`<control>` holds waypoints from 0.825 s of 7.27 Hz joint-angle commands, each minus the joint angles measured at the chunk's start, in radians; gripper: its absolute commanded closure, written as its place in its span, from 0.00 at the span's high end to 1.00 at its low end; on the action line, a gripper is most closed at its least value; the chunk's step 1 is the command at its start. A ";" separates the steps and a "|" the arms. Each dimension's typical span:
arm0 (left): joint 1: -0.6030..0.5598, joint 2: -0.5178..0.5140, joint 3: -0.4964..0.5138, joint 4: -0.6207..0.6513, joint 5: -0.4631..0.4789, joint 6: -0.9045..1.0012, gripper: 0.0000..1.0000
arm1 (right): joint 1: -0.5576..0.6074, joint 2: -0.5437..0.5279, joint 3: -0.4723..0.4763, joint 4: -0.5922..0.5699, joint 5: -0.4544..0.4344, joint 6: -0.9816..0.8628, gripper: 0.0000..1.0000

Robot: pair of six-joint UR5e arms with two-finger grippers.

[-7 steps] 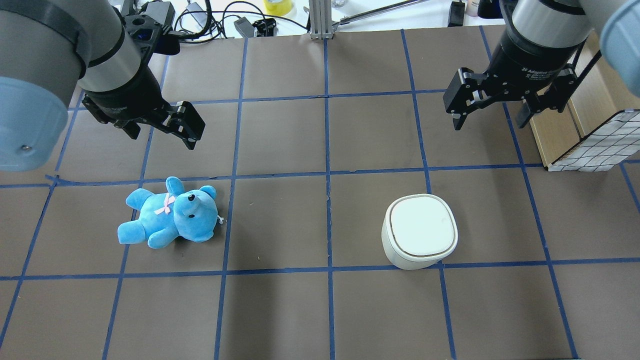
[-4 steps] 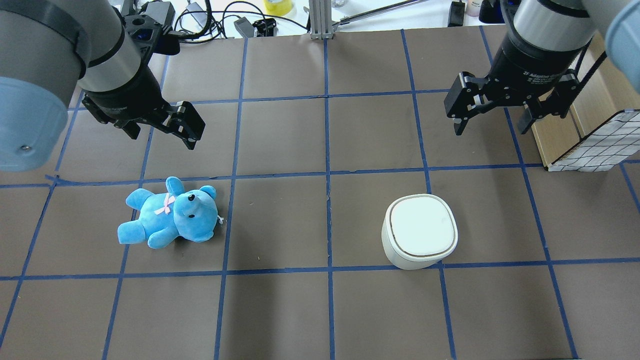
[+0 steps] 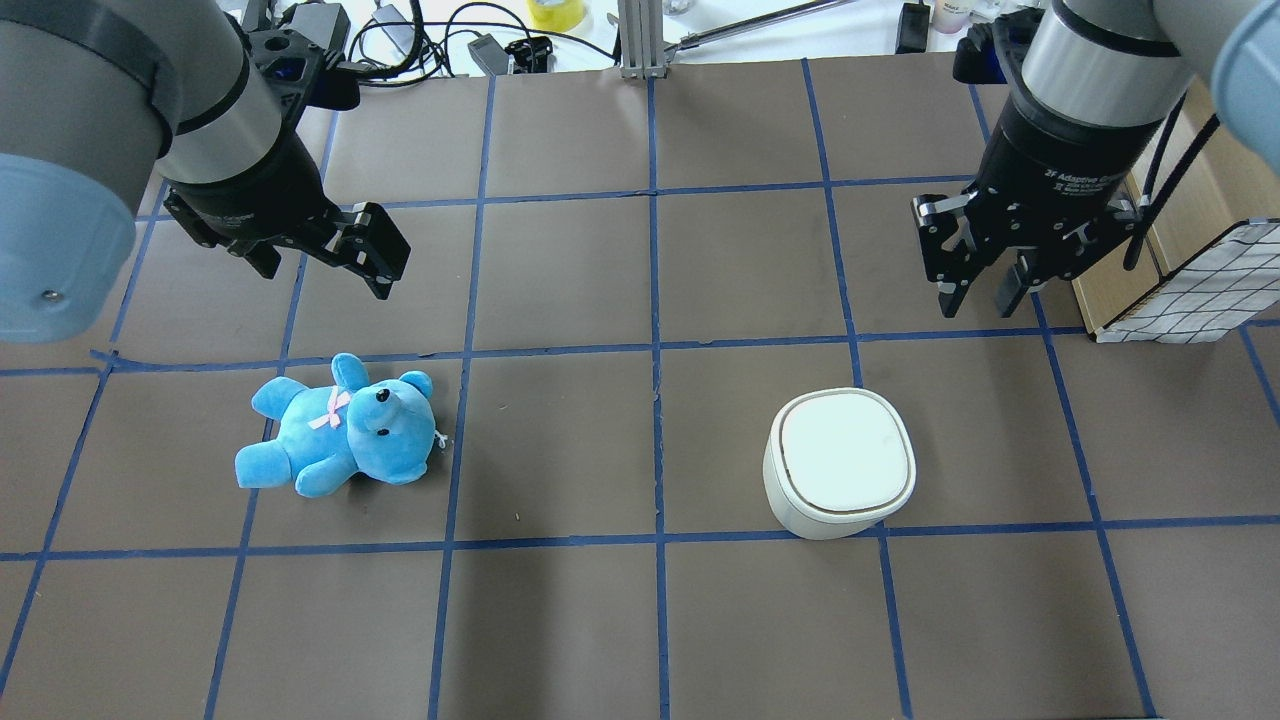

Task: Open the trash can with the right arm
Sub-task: 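Lower the right gripper down onto the white trash can lid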

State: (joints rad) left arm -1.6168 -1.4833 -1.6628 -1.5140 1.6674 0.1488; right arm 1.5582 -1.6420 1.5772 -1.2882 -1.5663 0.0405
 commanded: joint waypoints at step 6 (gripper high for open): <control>0.000 0.000 0.000 0.000 0.000 0.000 1.00 | 0.006 0.031 0.180 -0.087 0.061 0.018 0.00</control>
State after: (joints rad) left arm -1.6168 -1.4833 -1.6628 -1.5140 1.6674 0.1488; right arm 1.5637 -1.6186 1.7107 -1.3308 -1.5235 0.0595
